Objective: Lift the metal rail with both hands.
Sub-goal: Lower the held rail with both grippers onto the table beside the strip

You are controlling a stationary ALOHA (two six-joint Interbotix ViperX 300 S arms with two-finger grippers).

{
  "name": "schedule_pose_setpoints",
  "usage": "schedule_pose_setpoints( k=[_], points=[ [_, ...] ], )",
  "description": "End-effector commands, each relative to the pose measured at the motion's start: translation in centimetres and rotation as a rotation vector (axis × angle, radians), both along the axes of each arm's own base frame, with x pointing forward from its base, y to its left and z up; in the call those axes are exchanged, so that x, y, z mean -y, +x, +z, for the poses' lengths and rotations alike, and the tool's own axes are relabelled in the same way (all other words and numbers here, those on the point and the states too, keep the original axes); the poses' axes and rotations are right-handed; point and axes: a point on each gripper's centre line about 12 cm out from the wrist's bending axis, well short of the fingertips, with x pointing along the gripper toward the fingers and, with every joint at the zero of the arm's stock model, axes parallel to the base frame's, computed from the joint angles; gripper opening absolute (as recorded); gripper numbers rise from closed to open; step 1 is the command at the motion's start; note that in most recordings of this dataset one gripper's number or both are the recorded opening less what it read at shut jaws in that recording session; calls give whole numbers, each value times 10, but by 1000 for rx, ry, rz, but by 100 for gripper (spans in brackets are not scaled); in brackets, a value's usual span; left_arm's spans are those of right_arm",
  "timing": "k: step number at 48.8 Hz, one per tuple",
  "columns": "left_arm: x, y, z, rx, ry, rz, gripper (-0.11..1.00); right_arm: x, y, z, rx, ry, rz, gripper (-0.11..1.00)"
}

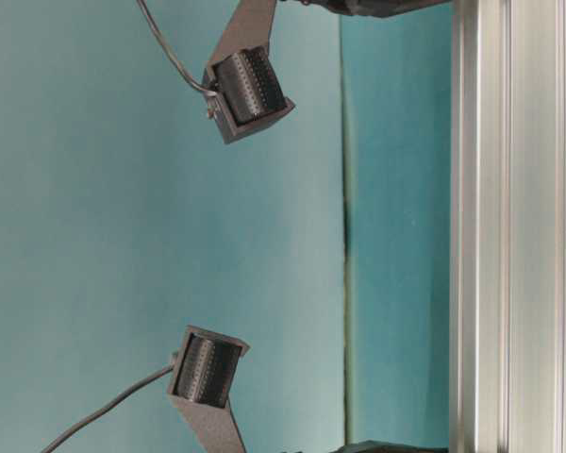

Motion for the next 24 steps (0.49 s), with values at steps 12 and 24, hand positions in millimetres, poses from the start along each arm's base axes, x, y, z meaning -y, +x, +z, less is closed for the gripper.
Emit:
schedule_pose_setpoints(
  k=[12,24],
  points=[
    [-6,4,5,34,-1,23,90,-6,1,-4,-7,31,-24,68],
    [-6,3,5,35,0,20,91,-7,2,-3,-4,30,-21,100]
  ],
)
